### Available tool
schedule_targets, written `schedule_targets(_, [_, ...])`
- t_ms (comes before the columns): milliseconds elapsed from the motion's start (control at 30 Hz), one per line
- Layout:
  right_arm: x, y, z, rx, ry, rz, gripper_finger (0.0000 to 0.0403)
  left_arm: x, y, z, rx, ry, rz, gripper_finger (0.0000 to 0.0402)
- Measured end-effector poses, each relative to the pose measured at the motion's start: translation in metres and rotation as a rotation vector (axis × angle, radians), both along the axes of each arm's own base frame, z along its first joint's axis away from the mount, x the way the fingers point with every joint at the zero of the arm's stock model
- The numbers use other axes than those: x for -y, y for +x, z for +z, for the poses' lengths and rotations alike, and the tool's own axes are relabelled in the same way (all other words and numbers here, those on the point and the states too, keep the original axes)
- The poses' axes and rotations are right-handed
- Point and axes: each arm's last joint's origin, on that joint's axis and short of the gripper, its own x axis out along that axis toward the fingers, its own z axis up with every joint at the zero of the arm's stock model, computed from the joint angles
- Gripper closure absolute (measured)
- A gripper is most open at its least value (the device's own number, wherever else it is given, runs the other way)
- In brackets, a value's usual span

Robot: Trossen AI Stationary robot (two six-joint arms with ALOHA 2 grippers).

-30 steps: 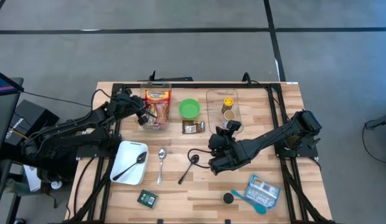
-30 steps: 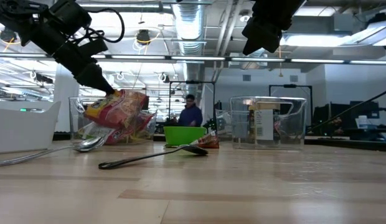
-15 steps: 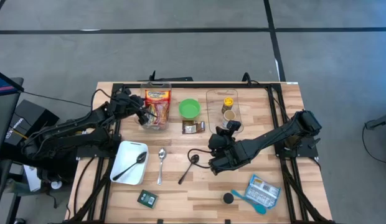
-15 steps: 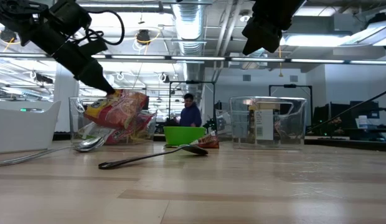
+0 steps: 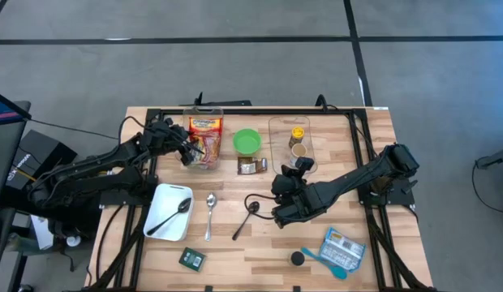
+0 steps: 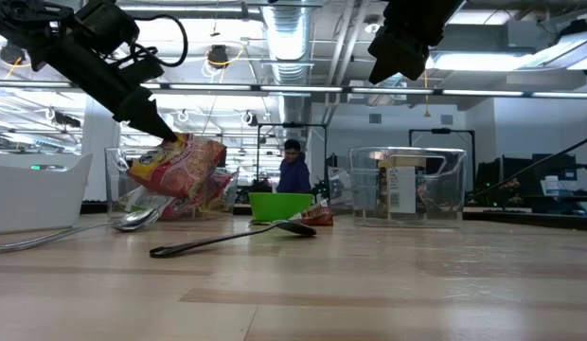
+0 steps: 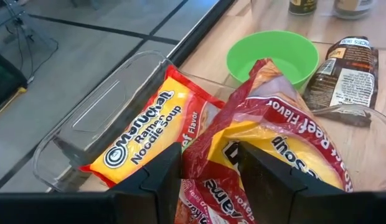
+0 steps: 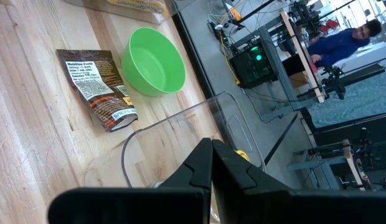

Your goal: Pick & Place Food Item

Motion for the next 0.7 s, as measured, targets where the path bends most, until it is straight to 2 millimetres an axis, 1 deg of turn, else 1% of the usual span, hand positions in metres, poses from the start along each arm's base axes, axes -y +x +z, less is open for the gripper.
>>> schedule_targets(167, [0.0,0.0,0.0,0.0,0.0,0.0,0.0403,0.002,-0.003,0.004,0.024,0.018,0.004,0.0252])
schedule_targets(467, [0.0,0.0,0.0,0.0,0.0,0.0,0.0403,0.007,-0.011,0.018,0.117,0.08,0.007,0.0252])
schedule_targets(567, [0.0,0.0,0.0,0.0,0.0,0.0,0.0403,0.007,-0.01,0.026,0.238,0.07,0.013,0.0252])
schedule_targets(700, [0.0,0.0,0.0,0.0,0.0,0.0,0.0403,0.008,-0.007,0.037,0.448,-0.024,-0.009,0.0252])
